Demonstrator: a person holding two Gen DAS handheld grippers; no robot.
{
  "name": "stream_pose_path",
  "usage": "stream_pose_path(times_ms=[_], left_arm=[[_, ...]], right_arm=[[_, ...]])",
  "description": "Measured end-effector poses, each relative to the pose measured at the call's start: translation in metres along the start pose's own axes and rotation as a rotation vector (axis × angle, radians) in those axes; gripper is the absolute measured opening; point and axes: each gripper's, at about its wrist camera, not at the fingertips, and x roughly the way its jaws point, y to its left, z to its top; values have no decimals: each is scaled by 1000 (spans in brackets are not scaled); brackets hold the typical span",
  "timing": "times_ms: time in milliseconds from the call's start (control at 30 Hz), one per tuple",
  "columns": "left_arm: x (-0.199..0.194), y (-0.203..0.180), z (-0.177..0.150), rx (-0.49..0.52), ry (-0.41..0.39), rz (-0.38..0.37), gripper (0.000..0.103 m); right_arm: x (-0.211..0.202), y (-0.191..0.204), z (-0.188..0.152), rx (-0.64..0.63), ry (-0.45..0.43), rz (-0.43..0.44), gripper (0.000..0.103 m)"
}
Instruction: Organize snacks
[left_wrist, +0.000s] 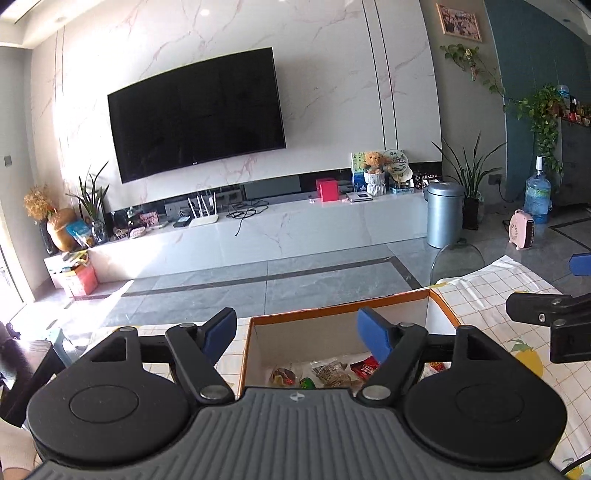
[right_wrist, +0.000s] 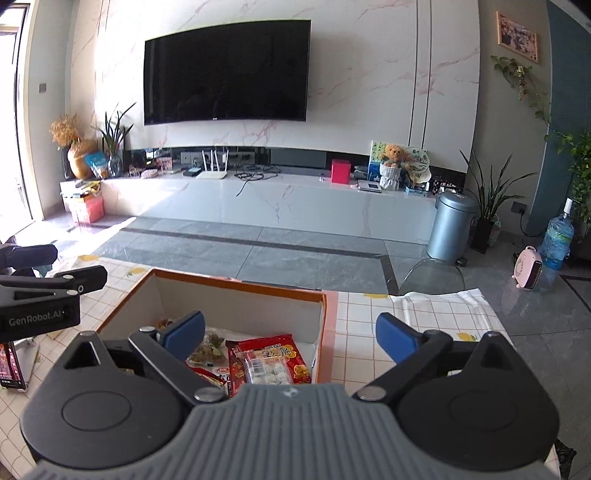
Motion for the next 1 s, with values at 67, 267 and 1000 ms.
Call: stream_pose_path(times_ms=[67, 267, 1000], left_arm=[[-8, -5, -3, 23, -8, 5, 90], [-27, -18, -17, 17, -11, -8, 94], [-12, -23, -96, -30, 195, -29, 94]], right_arm=[[-16, 1, -10, 1, -26, -7, 97], [-44, 6, -35, 35, -51, 12, 99], [-31, 29, -120, 115, 59, -13, 99]])
